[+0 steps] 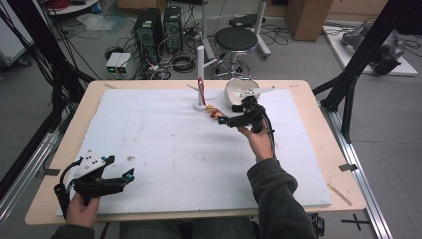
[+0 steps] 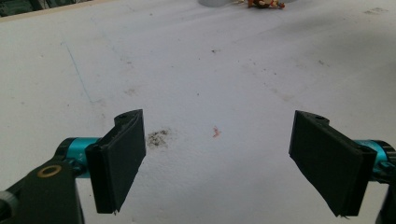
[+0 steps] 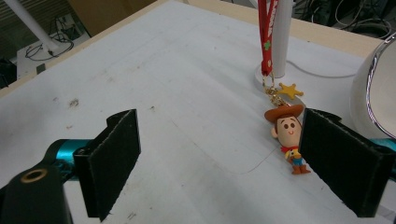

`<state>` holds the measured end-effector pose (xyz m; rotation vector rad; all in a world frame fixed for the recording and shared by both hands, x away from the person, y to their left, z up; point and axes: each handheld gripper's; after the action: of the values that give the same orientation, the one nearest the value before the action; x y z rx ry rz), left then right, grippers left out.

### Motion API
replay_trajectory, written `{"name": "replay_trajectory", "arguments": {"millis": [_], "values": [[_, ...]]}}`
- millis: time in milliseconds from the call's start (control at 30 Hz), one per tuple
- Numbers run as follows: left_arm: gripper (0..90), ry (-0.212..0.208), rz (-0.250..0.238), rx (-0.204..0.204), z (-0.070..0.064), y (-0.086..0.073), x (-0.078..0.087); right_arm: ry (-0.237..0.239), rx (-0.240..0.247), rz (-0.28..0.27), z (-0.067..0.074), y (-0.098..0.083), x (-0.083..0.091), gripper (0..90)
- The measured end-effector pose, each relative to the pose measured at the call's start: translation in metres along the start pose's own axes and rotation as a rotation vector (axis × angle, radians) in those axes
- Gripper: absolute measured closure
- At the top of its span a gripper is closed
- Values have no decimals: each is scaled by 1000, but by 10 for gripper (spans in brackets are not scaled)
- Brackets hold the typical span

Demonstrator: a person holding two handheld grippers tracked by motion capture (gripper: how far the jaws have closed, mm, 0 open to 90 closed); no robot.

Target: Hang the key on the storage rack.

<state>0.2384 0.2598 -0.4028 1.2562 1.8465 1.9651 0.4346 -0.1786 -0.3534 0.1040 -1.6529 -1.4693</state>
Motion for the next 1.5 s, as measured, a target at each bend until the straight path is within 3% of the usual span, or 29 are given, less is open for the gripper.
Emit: {"name": "replay_trajectory", "arguments": {"millis": [467, 800, 933, 1500], "values": [[191, 1, 3, -1, 0, 0, 0, -3, 3, -30, 1, -14, 17, 117], [191, 5, 4, 3, 0, 0, 0, -18, 11, -30, 0, -30, 27, 116], [191, 5, 2, 4, 0, 0, 0, -11, 20, 2, 1, -33, 30, 112], [191, 2, 3, 3, 0, 0, -2, -28, 53, -14, 9, -50, 49, 112]]}}
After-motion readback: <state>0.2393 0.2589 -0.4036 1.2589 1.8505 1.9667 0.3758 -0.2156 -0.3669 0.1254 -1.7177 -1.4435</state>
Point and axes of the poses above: each handheld gripper's, and its own axes: x roughly backward along the jaws, y roughly out of its top, z roughly to its left, and after that the axes turned 12 degrees about -y, right-handed
